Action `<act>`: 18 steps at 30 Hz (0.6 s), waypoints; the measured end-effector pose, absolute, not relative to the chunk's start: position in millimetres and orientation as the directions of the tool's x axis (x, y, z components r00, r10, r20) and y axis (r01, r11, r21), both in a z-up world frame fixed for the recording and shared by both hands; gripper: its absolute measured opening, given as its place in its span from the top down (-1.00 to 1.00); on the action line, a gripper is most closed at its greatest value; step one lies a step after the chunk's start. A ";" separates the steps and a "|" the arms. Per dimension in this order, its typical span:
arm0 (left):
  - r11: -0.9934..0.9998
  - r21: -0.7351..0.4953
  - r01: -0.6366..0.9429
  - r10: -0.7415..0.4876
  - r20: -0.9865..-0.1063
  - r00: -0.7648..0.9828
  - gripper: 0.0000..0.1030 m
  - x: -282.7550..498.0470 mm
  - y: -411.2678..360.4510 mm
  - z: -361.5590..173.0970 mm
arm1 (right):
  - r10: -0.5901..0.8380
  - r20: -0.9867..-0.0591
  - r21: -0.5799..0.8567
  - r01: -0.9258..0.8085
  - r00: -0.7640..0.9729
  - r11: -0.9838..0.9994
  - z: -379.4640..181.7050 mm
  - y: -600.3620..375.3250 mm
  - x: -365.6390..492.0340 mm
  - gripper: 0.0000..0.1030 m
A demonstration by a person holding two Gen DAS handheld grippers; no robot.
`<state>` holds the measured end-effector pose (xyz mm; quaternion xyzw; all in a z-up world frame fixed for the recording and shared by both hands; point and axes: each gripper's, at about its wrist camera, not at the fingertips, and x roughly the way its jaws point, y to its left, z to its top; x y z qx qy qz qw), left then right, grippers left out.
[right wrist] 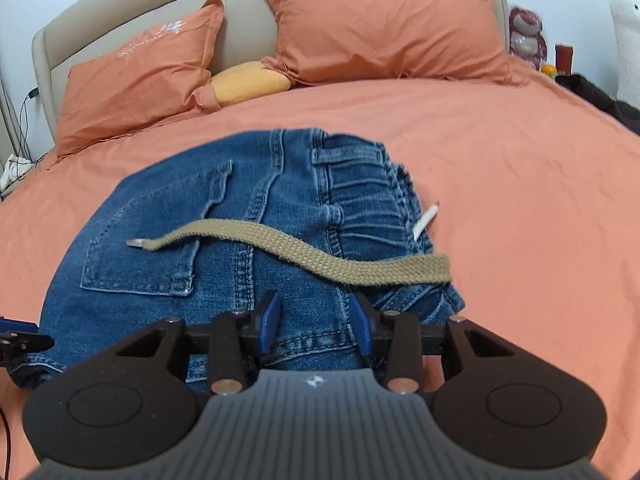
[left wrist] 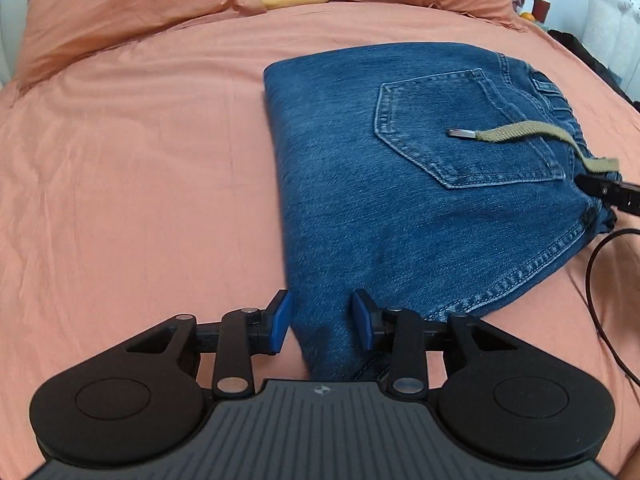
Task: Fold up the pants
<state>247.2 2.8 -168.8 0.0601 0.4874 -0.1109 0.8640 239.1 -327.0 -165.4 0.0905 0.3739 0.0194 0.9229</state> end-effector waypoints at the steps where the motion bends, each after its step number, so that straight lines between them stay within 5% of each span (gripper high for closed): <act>1: 0.968 -0.001 0.252 -0.130 -0.857 0.498 0.18 246.4 2.8 -168.0 | 0.105 -0.686 0.184 0.032 0.720 0.982 -166.6 -327.7 238.5 0.31; 18: 0.941 0.153 0.301 -0.035 -0.842 0.539 0.14 212.6 -10.0 -140.1 | 0.073 -0.682 0.161 0.052 0.728 0.986 -145.0 -332.8 208.2 0.30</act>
